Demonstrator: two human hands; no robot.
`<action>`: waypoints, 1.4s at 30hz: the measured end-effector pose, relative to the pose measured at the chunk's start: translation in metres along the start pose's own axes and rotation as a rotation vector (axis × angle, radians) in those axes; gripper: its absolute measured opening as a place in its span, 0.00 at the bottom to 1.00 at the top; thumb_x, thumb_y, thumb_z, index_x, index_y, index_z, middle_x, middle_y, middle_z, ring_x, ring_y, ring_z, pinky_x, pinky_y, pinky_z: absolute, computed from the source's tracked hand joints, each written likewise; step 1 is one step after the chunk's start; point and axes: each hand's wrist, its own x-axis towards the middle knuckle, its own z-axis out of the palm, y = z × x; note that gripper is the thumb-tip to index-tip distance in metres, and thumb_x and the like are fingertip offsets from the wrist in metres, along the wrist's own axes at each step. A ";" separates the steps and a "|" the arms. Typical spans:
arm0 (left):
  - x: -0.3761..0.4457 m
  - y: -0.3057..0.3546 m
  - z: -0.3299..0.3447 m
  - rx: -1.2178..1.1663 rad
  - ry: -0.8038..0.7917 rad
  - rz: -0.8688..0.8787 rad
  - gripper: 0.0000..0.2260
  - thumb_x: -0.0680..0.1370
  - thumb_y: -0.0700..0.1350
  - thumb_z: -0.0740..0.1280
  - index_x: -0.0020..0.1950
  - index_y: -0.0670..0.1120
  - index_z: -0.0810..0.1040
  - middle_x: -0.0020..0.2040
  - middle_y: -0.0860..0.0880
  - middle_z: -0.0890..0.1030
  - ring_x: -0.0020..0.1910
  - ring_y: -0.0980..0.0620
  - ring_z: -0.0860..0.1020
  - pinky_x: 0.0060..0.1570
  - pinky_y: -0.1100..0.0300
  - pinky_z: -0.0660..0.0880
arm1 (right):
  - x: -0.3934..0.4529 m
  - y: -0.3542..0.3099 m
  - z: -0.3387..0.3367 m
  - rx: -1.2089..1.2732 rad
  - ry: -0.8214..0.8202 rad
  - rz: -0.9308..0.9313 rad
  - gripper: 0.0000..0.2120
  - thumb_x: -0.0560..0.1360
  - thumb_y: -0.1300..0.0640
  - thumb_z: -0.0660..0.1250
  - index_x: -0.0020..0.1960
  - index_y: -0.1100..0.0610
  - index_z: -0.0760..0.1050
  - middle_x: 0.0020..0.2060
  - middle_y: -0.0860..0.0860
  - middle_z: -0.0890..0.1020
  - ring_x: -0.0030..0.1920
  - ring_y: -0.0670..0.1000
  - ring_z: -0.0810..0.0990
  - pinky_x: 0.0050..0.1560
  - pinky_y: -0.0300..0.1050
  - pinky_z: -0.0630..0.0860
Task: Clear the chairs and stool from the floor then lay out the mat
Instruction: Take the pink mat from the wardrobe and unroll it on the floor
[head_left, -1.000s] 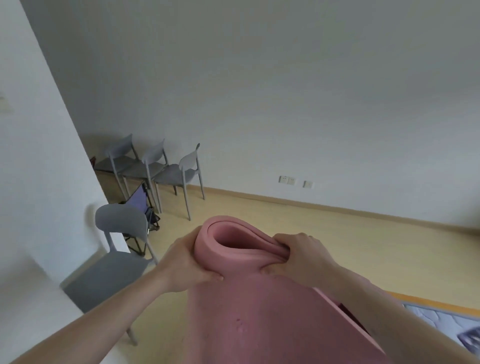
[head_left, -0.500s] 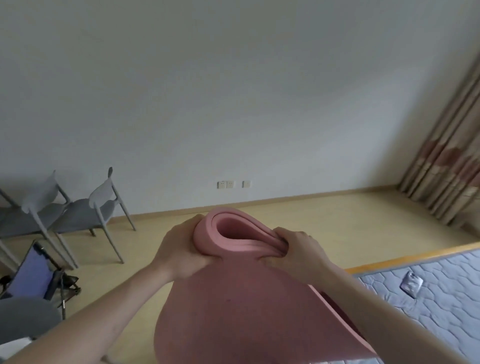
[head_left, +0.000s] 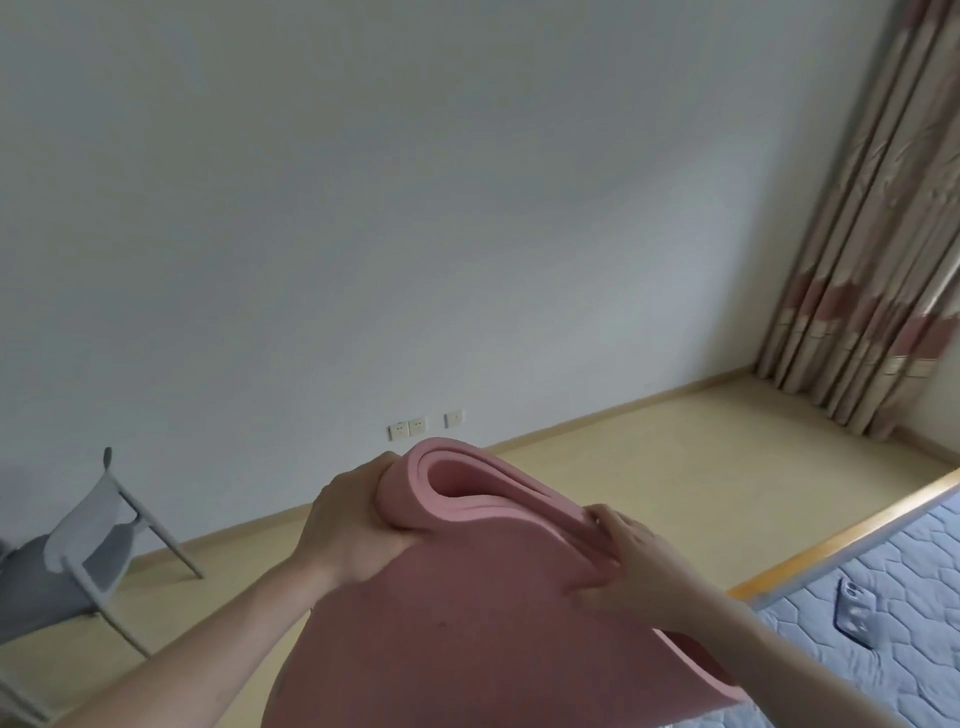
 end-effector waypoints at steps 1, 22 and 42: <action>0.015 -0.002 0.000 -0.001 0.009 -0.003 0.24 0.58 0.57 0.77 0.53 0.64 0.75 0.46 0.67 0.82 0.46 0.62 0.81 0.46 0.54 0.79 | 0.018 0.003 -0.002 0.015 0.021 -0.002 0.35 0.62 0.30 0.72 0.62 0.42 0.66 0.52 0.36 0.74 0.52 0.46 0.76 0.52 0.45 0.74; 0.328 -0.121 -0.019 -0.112 -0.126 0.109 0.28 0.59 0.53 0.78 0.57 0.65 0.76 0.49 0.69 0.82 0.50 0.63 0.80 0.50 0.54 0.79 | 0.299 -0.018 -0.006 0.083 0.272 0.176 0.21 0.65 0.33 0.73 0.52 0.41 0.73 0.43 0.38 0.79 0.42 0.42 0.77 0.43 0.43 0.76; 0.598 -0.016 0.146 -0.140 -0.412 0.470 0.29 0.59 0.53 0.78 0.57 0.65 0.75 0.49 0.66 0.82 0.49 0.60 0.81 0.49 0.51 0.80 | 0.396 0.141 -0.048 0.148 0.520 0.587 0.23 0.65 0.35 0.74 0.56 0.42 0.74 0.46 0.37 0.79 0.45 0.43 0.78 0.47 0.46 0.78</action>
